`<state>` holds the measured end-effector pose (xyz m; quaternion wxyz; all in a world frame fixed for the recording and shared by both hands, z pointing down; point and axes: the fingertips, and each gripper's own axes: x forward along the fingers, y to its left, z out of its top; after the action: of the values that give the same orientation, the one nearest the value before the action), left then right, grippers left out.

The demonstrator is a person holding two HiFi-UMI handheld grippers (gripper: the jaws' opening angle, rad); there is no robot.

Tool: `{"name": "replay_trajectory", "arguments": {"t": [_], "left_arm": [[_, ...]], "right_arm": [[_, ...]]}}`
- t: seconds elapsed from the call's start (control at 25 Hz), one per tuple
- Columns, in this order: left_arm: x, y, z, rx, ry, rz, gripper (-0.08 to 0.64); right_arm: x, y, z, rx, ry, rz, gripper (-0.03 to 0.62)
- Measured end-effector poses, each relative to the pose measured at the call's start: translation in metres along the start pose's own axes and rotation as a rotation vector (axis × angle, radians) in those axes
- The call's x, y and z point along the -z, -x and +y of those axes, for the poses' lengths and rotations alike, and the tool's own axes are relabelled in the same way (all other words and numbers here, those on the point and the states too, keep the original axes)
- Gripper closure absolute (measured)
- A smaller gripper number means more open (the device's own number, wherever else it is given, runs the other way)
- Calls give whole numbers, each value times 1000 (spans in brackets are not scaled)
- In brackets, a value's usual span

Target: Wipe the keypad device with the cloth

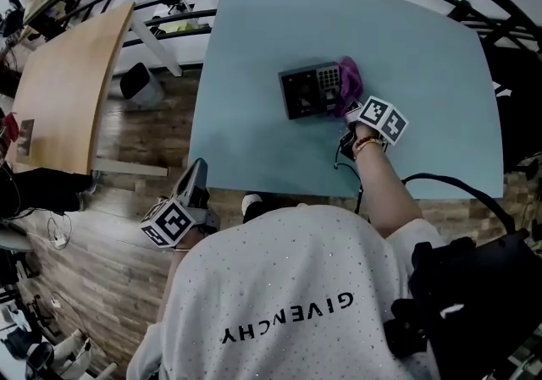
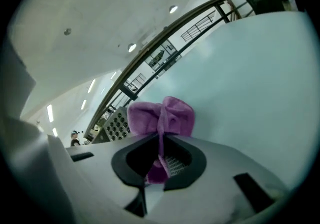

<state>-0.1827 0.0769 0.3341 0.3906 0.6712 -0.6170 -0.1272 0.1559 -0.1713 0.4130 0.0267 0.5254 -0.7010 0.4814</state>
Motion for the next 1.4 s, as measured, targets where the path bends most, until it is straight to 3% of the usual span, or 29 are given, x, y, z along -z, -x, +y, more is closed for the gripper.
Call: {"name": "replay_trajectory", "arguments": {"t": [0.12,0.36,0.56,0.72,0.84,1.04,1.2,1.4], "left_arm": [[-4,-7,2,16,9,15,566],[-16,-33,7,69,-5,54,566],[-47,-65,-23,209,-47,56,568],[-66,-81,-41,269,-193,96,568],[-92,-80,-56,340,-303,82,566],[-120,-77,-82,500,-295,47,566],[-116,-73,-87,517,-415,55,566],[-110,-67,-96,569,-372,63,566]], "right_arm": [[13,5,-16,102,38,5,566],[24,15,-29,192,63,-2,565],[5,28,-23,220,122,-83,566],[-34,47,16,129,248,-268,568],[-52,66,61,72,329,-350,569],[-73,116,132,18,502,-521,569],[-88,182,175,-55,594,-727,569],[-83,244,217,-182,645,-835,569]]}}
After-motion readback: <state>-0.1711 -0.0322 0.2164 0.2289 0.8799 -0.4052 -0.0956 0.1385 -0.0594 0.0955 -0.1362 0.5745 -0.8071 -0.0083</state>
